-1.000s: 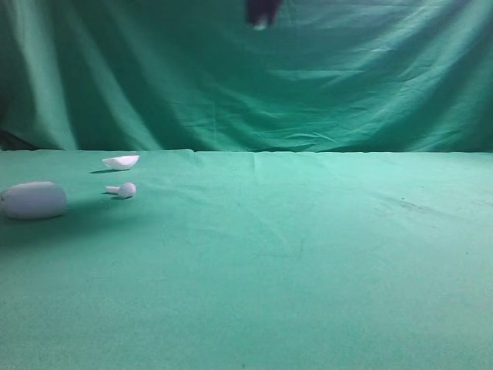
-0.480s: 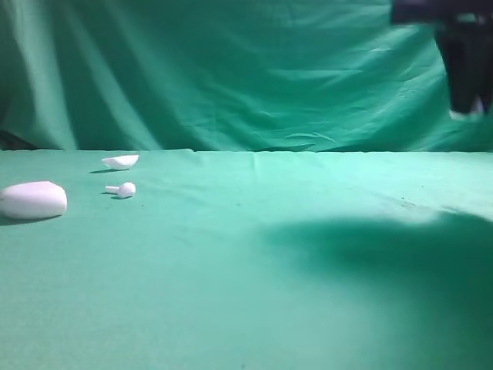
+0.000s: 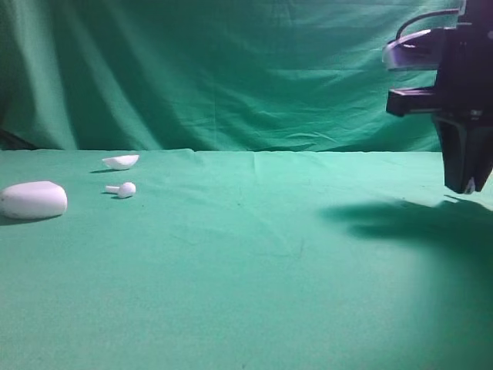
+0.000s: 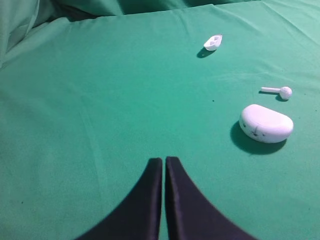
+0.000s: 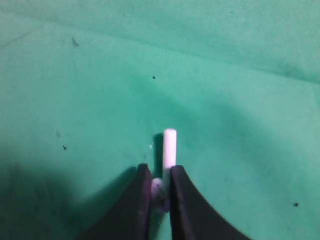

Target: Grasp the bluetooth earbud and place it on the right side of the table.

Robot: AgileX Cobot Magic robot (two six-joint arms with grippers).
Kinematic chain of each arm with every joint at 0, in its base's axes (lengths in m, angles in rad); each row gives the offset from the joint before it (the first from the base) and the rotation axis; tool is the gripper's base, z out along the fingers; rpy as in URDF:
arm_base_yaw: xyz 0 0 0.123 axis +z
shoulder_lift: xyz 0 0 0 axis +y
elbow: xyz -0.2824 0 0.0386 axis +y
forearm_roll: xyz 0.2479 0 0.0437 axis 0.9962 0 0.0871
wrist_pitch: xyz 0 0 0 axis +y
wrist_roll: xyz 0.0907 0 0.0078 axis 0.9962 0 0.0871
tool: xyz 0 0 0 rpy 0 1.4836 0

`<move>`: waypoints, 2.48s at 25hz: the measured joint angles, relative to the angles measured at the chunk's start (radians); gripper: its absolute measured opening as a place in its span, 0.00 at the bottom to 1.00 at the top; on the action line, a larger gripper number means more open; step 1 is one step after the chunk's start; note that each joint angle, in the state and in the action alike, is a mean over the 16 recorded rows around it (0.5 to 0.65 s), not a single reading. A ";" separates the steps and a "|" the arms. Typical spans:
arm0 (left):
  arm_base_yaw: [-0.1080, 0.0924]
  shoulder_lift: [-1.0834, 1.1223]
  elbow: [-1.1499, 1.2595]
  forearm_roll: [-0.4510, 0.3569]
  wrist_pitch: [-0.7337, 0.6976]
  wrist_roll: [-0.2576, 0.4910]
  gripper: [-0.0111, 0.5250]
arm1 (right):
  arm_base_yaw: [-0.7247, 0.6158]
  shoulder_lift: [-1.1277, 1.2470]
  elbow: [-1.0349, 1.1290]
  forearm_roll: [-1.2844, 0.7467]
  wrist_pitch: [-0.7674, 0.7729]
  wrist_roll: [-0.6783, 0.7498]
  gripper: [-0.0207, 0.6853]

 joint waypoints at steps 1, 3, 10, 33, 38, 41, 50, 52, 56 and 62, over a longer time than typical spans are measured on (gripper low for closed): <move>0.000 0.000 0.000 0.000 0.000 0.000 0.02 | 0.000 0.006 0.000 -0.002 -0.005 0.003 0.16; 0.000 0.000 0.000 0.000 0.000 0.000 0.02 | 0.000 0.015 0.000 -0.006 -0.013 0.006 0.18; 0.000 0.000 0.000 0.000 0.000 0.000 0.02 | -0.001 0.029 0.001 -0.022 -0.021 0.012 0.39; 0.000 0.000 0.000 0.000 0.000 0.000 0.02 | 0.000 -0.586 0.072 0.080 0.142 0.013 0.16; 0.000 0.000 0.000 0.000 0.000 0.000 0.02 | 0.000 -0.826 0.187 0.105 0.107 0.012 0.04; 0.000 0.000 0.000 0.000 0.000 0.000 0.02 | 0.000 -0.966 0.266 0.120 0.076 0.011 0.03; 0.000 0.000 0.000 0.000 0.000 0.000 0.02 | 0.000 -1.309 0.419 0.200 0.058 0.000 0.03; 0.000 0.000 0.000 0.000 0.000 0.000 0.02 | 0.000 -1.358 0.430 0.214 0.068 -0.019 0.03; 0.000 0.000 0.000 0.000 0.000 0.000 0.02 | -0.004 -1.429 0.445 0.224 0.077 -0.074 0.03; 0.000 0.000 0.000 0.000 0.000 0.000 0.02 | -0.040 -1.531 0.526 0.197 -0.003 -0.163 0.03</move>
